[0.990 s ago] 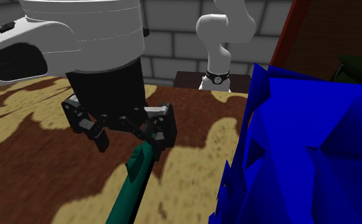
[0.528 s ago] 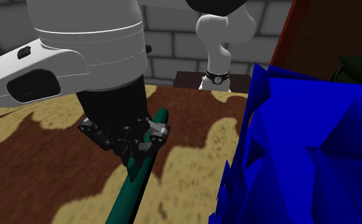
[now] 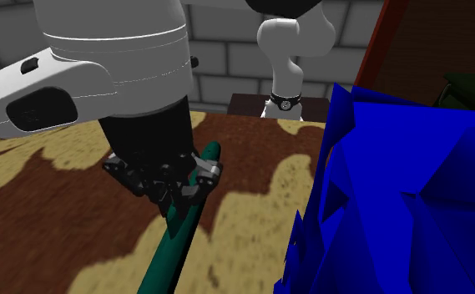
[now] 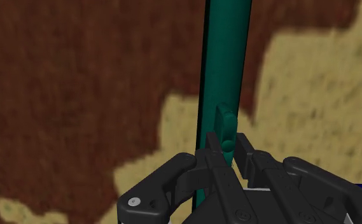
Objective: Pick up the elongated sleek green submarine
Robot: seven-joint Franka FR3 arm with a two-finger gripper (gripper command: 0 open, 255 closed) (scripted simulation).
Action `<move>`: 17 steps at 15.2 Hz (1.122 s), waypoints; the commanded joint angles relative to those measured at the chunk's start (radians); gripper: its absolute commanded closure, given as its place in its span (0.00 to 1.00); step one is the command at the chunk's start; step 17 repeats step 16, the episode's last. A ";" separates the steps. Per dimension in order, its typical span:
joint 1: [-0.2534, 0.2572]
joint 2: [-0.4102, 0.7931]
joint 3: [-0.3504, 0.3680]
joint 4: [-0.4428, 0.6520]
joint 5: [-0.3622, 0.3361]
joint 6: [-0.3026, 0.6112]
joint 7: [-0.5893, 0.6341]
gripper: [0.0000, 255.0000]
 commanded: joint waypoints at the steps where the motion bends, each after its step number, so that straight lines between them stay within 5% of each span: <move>1: 0.000 -0.003 0.000 0.017 -0.001 -0.019 0.001 1.00; 17: -0.004 -0.014 -0.002 0.178 -0.003 -0.191 0.001 1.00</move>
